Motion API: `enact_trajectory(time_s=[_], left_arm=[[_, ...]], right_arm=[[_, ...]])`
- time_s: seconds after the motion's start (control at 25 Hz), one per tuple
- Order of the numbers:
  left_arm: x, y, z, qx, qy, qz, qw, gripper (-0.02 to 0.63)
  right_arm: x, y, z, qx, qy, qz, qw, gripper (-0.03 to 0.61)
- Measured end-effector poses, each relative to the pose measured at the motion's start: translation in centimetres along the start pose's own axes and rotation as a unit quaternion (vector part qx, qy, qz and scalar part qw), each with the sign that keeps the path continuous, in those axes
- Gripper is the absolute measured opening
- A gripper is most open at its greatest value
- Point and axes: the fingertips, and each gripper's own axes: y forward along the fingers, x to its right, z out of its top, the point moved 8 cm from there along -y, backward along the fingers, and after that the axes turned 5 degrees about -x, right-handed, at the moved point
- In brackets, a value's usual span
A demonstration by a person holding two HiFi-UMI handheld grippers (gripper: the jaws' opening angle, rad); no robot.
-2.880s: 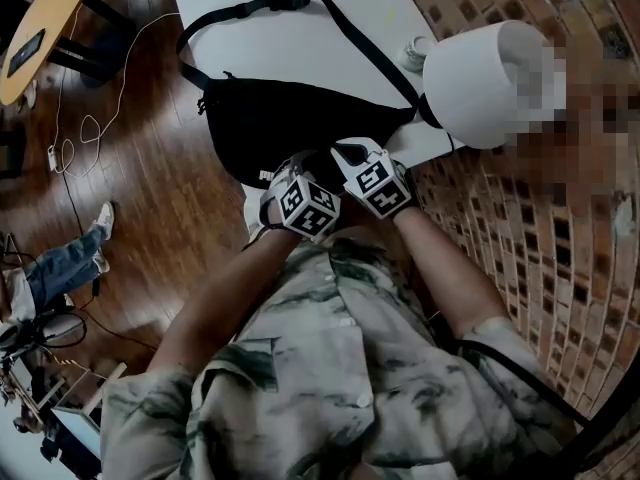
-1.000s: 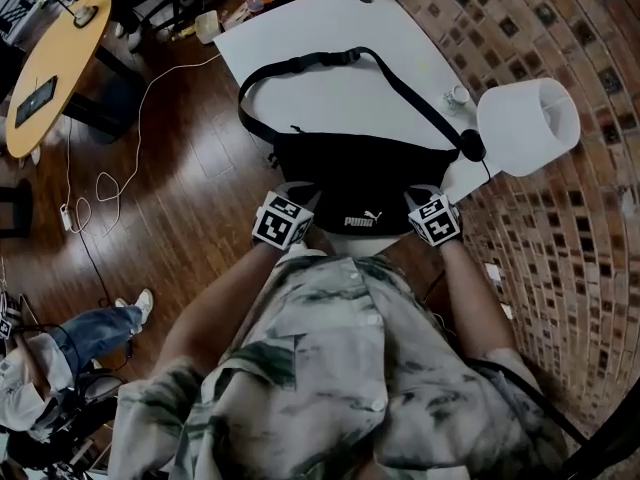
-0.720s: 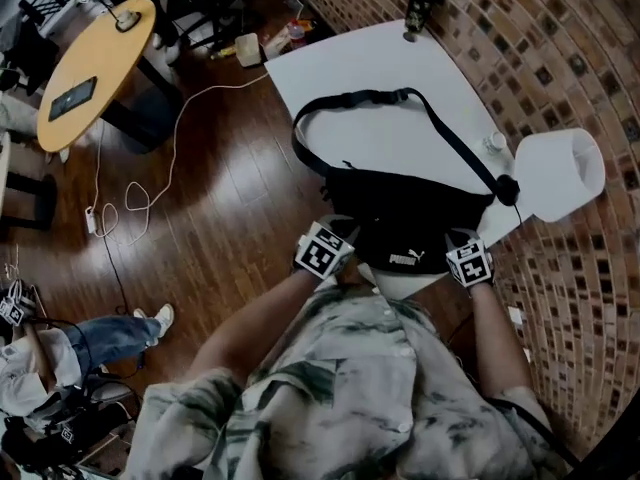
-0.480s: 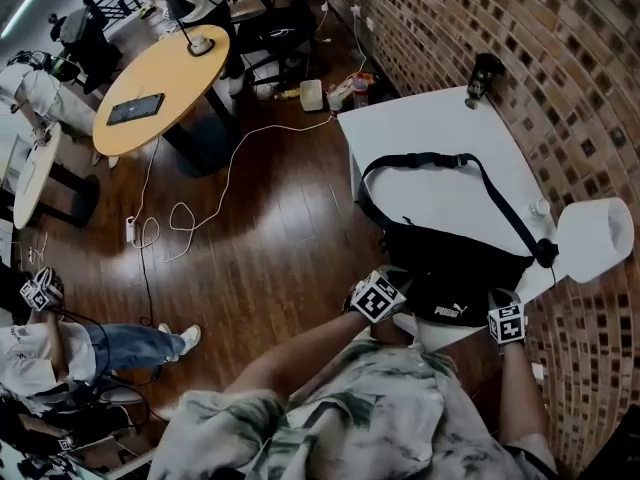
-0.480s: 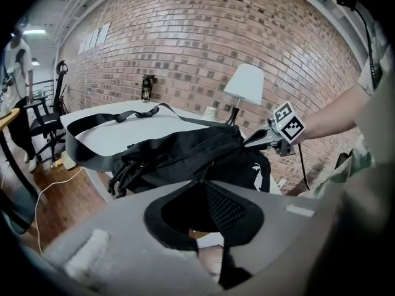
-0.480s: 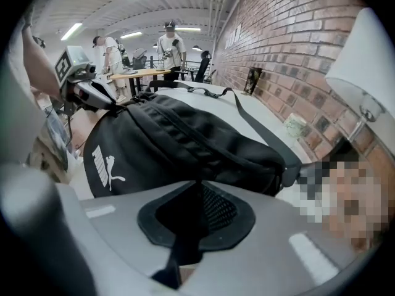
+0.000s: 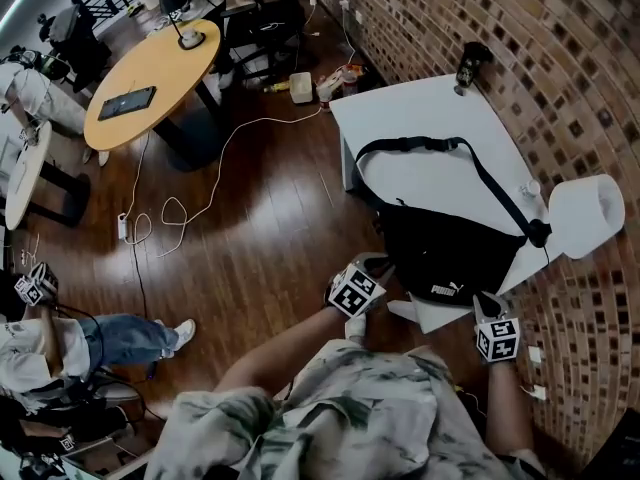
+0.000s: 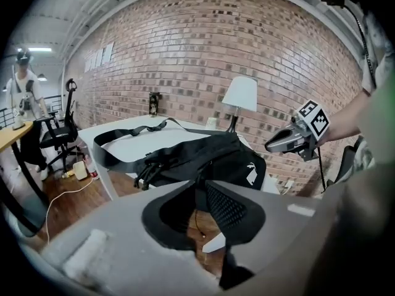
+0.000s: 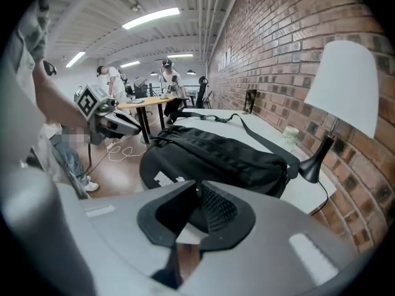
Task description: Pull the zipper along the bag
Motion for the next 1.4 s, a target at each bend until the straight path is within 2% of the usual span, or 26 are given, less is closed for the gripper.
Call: enact_trajectory(time_s=[0.12,0.28,0.6,0.72,0.8,1.12,1.4], left_arm=[[1.9,-2.6,-1.7,0.003,-0.011,0.010,0.9999,0.060],[5.8,-6.8,-3.8,0.009,-0.014,0.010,0.9998,0.060],[20.3,-15.1,-4.8,0.082,-0.031,-0.023,0.9959,0.058],[24.7,-18.3,-5.7,0.099,-0.055,-0.028,0.9931,0.058],[27.0,-20.4,-6.1,0.106,-0.052,-0.031,0.9925,0.057],[32.5,-27.1,-6.6,0.126,-0.008,-0.078,0.9889,0.057],[33.2,-33.5,-9.1,0.150,0.006,-0.118,0.9815,0.057]], right_arm=[[-2.4,-3.2,-1.3,0.031,0.006,0.020,0.999,0.031],[-4.7,-8.3,-2.8,0.076,-0.012,0.026,0.997,0.029],[-8.6,-18.3,-10.1,0.129,-0.033,0.051,0.990,0.029],[-10.7,-21.6,-12.3,0.144,-0.038,0.066,0.987,0.029],[-12.0,-23.7,-13.4,0.157,-0.032,0.076,0.984,0.029],[-17.5,-30.4,-14.8,0.205,-0.032,0.075,0.975,0.029],[-26.1,-35.3,-12.9,0.251,-0.024,0.071,0.965,0.031]])
